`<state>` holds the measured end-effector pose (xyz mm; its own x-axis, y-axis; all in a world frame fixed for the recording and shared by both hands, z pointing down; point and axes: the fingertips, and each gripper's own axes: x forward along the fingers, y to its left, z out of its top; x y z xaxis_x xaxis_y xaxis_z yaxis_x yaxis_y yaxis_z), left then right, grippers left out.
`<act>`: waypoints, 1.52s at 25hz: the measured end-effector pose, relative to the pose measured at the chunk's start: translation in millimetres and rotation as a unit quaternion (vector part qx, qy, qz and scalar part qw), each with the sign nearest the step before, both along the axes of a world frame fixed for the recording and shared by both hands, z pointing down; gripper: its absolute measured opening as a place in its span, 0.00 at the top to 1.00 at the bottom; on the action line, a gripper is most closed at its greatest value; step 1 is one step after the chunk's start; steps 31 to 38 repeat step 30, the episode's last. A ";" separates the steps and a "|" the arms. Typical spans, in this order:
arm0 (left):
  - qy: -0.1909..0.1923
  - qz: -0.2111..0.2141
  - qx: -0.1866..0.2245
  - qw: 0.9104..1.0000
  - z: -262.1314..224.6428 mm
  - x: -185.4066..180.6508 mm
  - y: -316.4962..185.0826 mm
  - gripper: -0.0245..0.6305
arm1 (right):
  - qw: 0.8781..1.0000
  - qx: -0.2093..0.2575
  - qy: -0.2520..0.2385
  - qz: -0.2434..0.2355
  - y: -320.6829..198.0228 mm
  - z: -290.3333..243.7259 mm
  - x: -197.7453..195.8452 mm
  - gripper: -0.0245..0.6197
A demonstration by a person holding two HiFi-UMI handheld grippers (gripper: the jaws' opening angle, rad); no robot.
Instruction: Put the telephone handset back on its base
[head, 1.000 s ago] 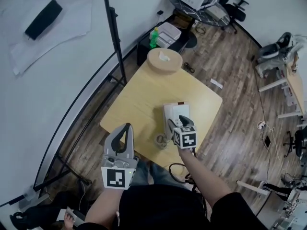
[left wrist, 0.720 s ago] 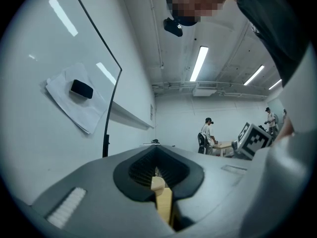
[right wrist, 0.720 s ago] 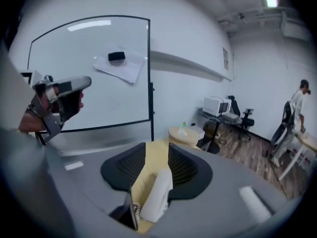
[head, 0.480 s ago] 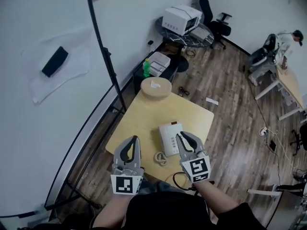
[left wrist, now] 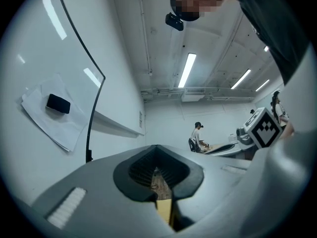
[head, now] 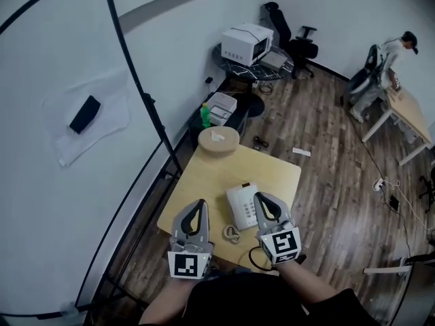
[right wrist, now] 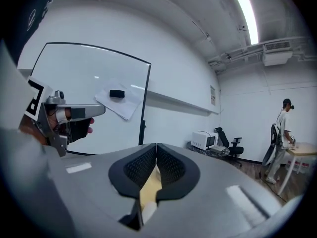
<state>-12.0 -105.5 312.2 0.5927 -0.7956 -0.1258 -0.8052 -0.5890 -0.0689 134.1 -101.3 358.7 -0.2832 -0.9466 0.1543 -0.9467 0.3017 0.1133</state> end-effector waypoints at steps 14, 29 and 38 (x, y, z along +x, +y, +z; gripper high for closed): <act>0.010 -0.003 0.028 1.000 -11.8 -4.5 -3.4 0.96 | 1.000 0.018 -0.008 0.009 0.2 -9.1 0.3 0.95; -0.010 0.003 0.012 1.000 -2.9 2.9 -4.7 0.96 | 1.000 0.027 0.003 0.007 -0.4 -8.4 4.1 0.95; -0.011 0.004 0.013 1.000 -2.4 4.0 -4.3 0.96 | 1.000 0.027 0.004 0.006 0.2 -7.9 4.5 0.95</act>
